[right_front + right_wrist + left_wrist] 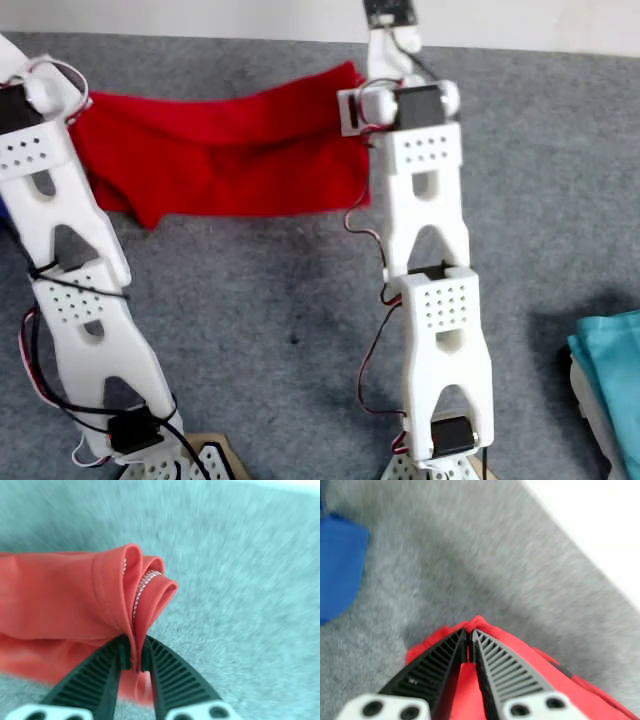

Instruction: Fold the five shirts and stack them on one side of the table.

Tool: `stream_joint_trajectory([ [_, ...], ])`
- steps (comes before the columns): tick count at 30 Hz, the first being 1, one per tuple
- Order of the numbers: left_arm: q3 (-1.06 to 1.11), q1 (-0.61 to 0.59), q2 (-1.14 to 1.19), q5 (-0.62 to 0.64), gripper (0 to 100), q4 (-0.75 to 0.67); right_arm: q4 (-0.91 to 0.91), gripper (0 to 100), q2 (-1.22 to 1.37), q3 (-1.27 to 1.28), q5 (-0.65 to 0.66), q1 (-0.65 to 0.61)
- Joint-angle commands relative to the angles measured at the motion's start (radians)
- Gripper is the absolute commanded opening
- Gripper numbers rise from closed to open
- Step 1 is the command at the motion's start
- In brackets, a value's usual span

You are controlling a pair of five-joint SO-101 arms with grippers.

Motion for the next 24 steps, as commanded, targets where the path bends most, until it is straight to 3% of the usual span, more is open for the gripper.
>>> stream_joint_trajectory([
  [1,-0.036,0.018,-0.197,0.009,1,0.006,0.053,0.7,-0.084,-0.168,0.044,0.038],
  [7,-0.036,-0.015,-0.298,0.011,1,0.044,0.048,0.7,-0.237,0.007,0.043,0.107],
  [14,-0.038,-0.065,-0.384,0.018,1,0.005,0.048,0.7,-0.414,0.038,0.046,0.139],
  [24,-0.038,-0.117,-0.585,0.109,1,-0.055,0.050,0.7,-0.656,0.039,0.222,0.084],
])
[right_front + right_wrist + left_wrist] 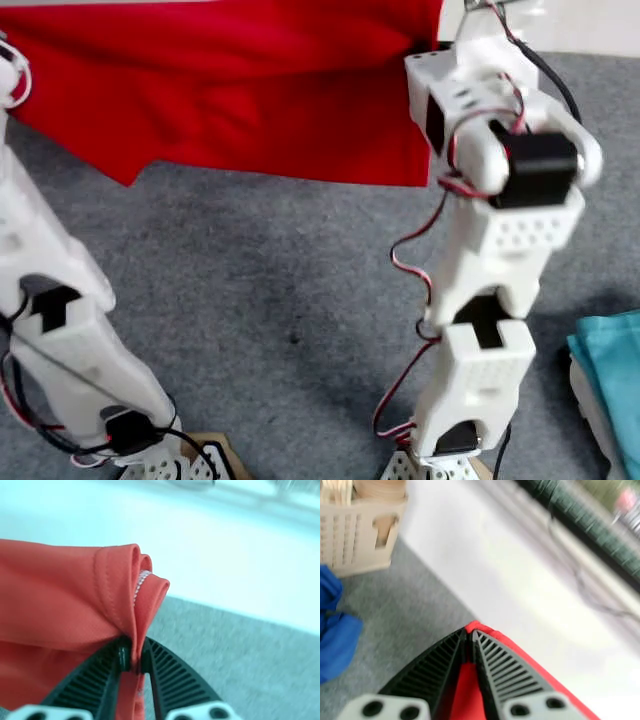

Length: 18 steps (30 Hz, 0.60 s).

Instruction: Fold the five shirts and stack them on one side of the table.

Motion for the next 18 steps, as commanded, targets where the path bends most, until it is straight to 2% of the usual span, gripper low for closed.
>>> stream_joint_trajectory([
  [1,-0.036,-0.056,-0.131,0.020,1,-0.028,0.010,0.7,-0.122,-0.002,0.055,-0.010],
  [5,-0.036,-0.104,-0.193,0.020,1,-0.028,0.012,0.7,-0.191,0.004,0.064,-0.012],
  [8,-0.035,-0.111,-0.234,0.020,1,-0.026,0.013,0.7,-0.242,0.114,0.064,-0.050],
  [11,-0.035,-0.093,-0.263,0.020,1,-0.018,0.013,0.7,-0.346,0.372,0.061,-0.093],
  [14,-0.033,-0.047,-0.280,0.012,1,0.063,0.012,0.7,-0.490,0.684,0.014,-0.131],
  [18,0.007,-0.016,-0.285,-0.089,1,0.101,0.012,0.7,-0.639,1.038,0.006,-0.173],
])
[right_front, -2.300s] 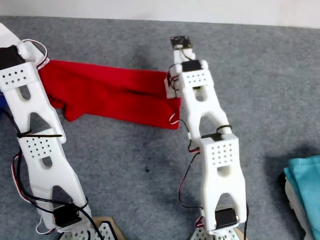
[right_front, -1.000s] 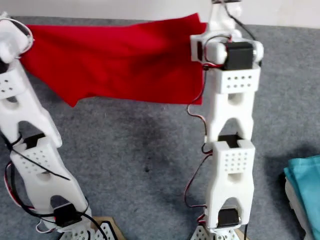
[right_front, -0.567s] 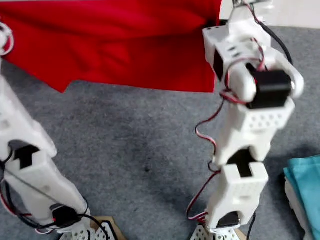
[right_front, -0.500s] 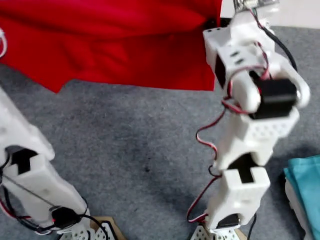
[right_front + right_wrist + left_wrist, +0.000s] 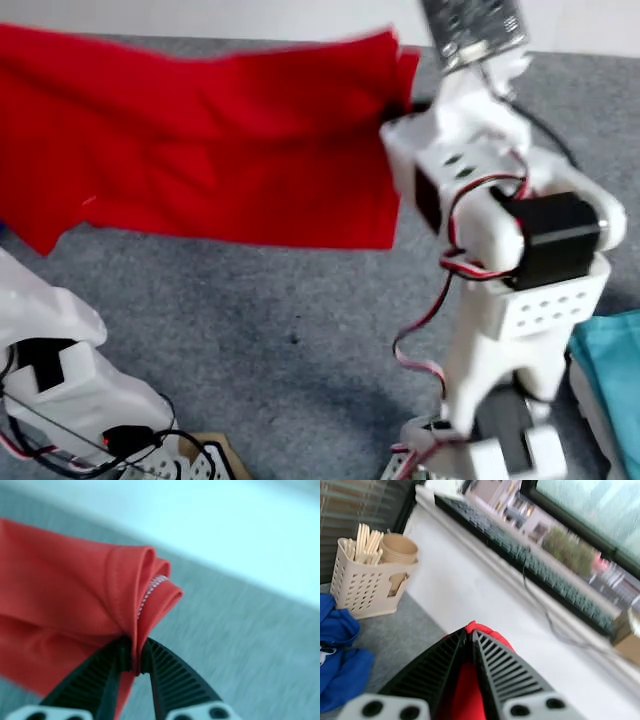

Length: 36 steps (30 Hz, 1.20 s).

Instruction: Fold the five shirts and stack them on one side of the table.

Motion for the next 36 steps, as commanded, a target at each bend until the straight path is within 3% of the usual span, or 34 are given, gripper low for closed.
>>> stream_joint_trajectory([
  [1,0.051,0.045,-0.033,-0.095,1,0.020,0.010,0.7,-0.134,0.326,-0.017,-0.025],
  [11,0.516,0.067,-0.019,-0.143,1,0.017,-0.039,0.7,-0.162,0.690,-0.011,-0.019],
  [14,0.693,0.071,-0.019,-0.143,1,-0.064,-0.111,0.7,-0.160,0.776,-0.011,-0.018],
  [22,1.113,0.120,-0.021,-0.143,1,-0.499,-0.426,0.7,-0.139,0.966,-0.011,0.056],
  [27,1.340,0.200,-0.021,-0.138,1,-0.796,-0.584,0.7,0.036,0.989,-0.011,0.124],
  [36,1.638,0.306,-0.019,-0.137,1,-1.376,-1.089,0.7,0.326,0.987,-0.017,0.236],
])
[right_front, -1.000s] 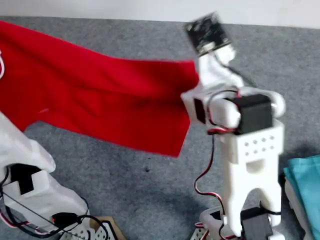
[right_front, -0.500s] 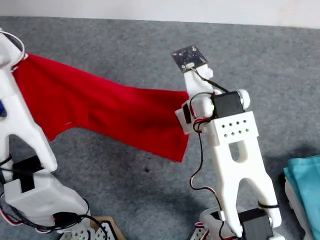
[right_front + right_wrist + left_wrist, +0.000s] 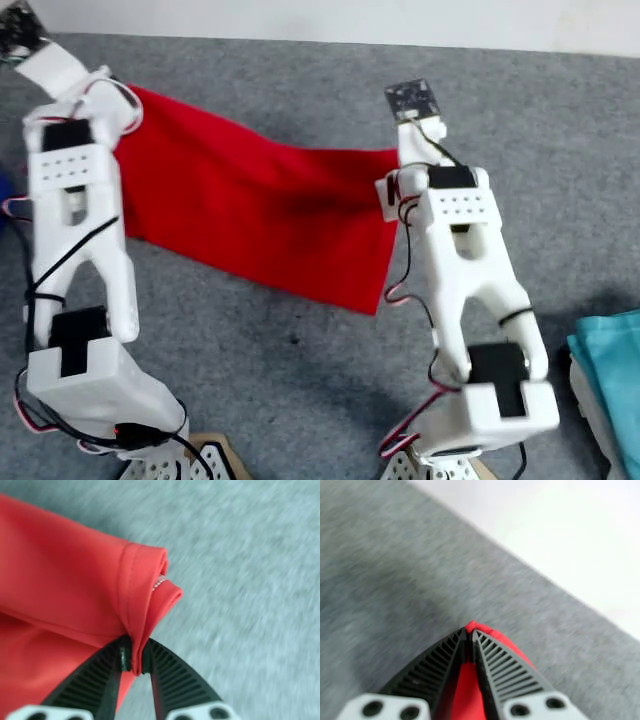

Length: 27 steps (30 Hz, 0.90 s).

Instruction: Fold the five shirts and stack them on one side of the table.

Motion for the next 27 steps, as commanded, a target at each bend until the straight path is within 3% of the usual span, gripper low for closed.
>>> stream_joint_trajectory([
  [1,0.094,0.065,-0.022,-0.006,1,-0.319,-0.188,0.7,0.050,-0.008,-0.011,0.054],
  [9,0.182,0.156,0.102,-0.011,1,-0.707,-0.294,3.3,0.120,-0.008,-0.014,0.081],
  [11,0.154,0.177,0.185,-0.012,5,-0.703,-0.291,11.1,0.119,-0.007,-0.014,0.076],
  [13,0.097,0.176,0.288,-0.012,16,-0.664,-0.283,19.4,0.119,-0.008,-0.014,0.076],
  [17,-0.096,0.134,0.478,-0.011,41,-0.523,-0.278,25.5,0.119,-0.022,-0.012,0.081],
  [19,-0.223,0.105,0.538,-0.009,48,-0.404,-0.277,25.5,0.119,-0.031,-0.012,0.084],
  [22,-0.410,0.074,0.538,-0.006,47,-0.146,-0.226,25.5,0.107,-0.048,-0.012,0.090],
  [27,-0.636,0.068,0.470,-0.006,35,0.262,-0.087,25.5,0.007,-0.056,-0.014,0.027],
])
